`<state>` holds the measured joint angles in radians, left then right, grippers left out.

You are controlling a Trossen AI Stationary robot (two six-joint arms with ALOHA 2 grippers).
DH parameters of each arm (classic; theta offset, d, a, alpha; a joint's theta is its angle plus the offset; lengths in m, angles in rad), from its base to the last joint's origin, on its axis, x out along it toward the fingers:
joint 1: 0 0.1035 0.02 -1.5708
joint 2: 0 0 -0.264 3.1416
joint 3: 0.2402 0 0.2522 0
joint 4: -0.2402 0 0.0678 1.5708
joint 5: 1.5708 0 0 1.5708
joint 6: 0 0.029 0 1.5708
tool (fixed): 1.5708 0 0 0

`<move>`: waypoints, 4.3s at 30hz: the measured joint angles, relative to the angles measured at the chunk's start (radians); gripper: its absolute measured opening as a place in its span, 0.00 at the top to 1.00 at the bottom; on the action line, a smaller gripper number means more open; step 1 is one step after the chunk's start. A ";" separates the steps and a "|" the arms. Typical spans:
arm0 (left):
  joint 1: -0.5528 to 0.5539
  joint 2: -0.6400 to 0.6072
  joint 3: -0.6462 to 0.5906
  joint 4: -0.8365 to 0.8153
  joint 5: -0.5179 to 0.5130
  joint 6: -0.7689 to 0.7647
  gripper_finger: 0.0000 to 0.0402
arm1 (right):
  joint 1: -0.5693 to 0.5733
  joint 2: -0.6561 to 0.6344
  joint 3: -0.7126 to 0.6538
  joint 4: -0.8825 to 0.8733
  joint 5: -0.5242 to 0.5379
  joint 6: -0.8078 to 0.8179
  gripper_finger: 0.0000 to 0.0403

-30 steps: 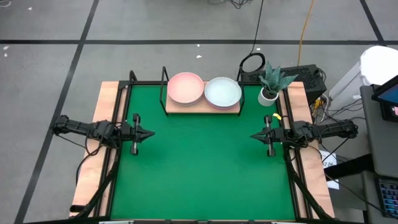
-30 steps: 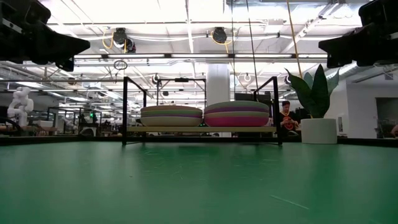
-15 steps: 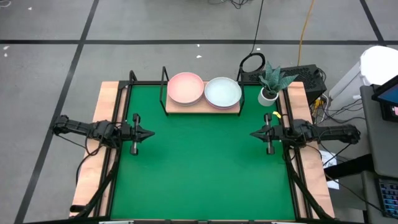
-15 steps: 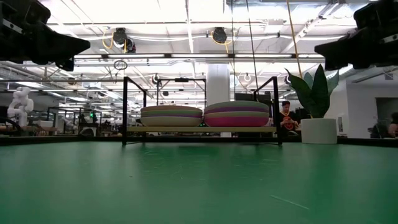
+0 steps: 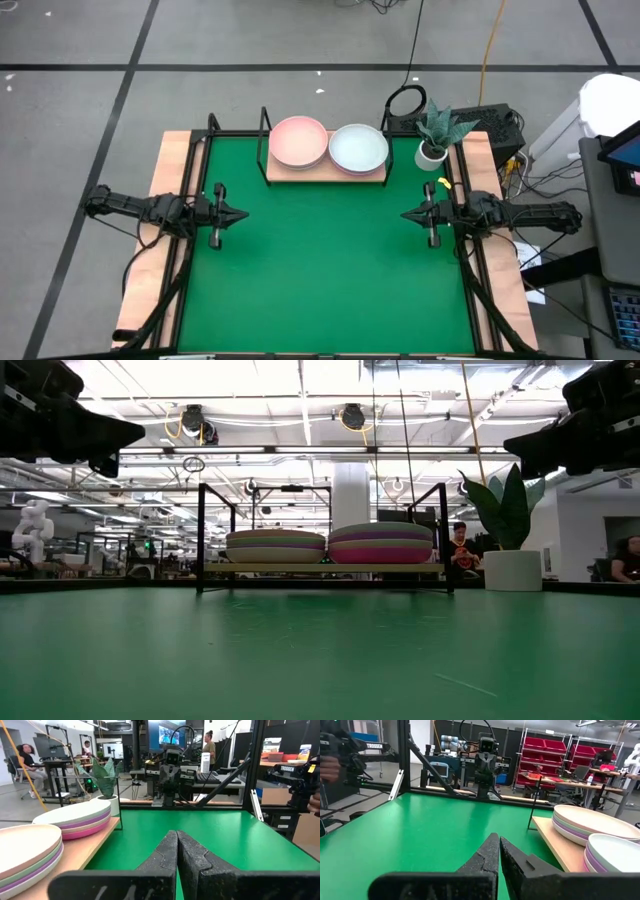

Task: Place and stack plates onto a shelf
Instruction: Return to Home Position

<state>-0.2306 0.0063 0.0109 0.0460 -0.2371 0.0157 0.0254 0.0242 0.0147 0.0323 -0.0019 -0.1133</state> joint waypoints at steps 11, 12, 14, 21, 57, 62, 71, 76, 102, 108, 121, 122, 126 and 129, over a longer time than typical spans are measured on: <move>-0.001 -0.003 0.016 -0.038 -0.078 0.068 0.99 | 0.000 0.000 0.000 0.003 0.000 -0.002 1.00; -0.001 -0.003 0.024 -0.061 -0.079 0.070 0.99 | 0.000 0.000 0.000 0.003 0.000 -0.002 1.00; -0.001 -0.003 0.032 -0.080 -0.081 0.080 0.99 | 0.000 0.000 0.000 0.004 0.000 -0.002 1.00; 0.001 -0.003 0.020 -0.029 -0.057 0.099 0.99 | 0.000 0.000 0.000 0.005 0.001 -0.003 1.00; 0.266 -0.002 0.001 -0.023 0.141 0.054 0.99 | 0.000 0.000 0.000 0.004 0.000 -0.003 1.00; 0.266 -0.002 0.001 -0.022 0.141 0.054 0.99 | 0.000 0.000 0.000 0.004 0.000 -0.003 1.00; 0.266 -0.002 -0.002 0.010 0.139 0.057 0.99 | 0.000 0.000 0.000 0.004 0.000 -0.003 1.00; 0.266 -0.002 -0.002 0.012 0.139 0.058 0.99 | 0.000 0.000 0.000 0.004 0.000 -0.003 1.00; 0.266 -0.002 -0.002 0.016 0.139 0.058 0.99 | 0.000 0.000 0.000 0.004 0.000 -0.003 1.00; 0.266 -0.002 -0.002 0.016 0.139 0.058 0.99 | 0.000 0.000 0.000 0.004 0.000 -0.003 1.00; 0.266 -0.002 -0.001 0.017 0.139 0.058 0.99 | 0.000 0.000 0.000 0.004 0.000 -0.003 1.00; 0.266 -0.002 -0.001 0.017 0.139 0.058 0.99 | 0.000 0.000 0.000 0.004 0.000 -0.003 1.00; 0.266 -0.002 -0.001 0.017 0.139 0.058 0.99 | 0.000 0.000 0.000 0.004 0.000 -0.003 1.00; 0.266 -0.002 -0.001 0.017 0.139 0.058 0.99 | 0.000 0.000 0.000 0.004 0.000 -0.003 1.00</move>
<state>0.0353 0.0044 0.0097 0.0628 -0.0982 0.0738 0.0256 0.0246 0.0147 0.0358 -0.0017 -0.1162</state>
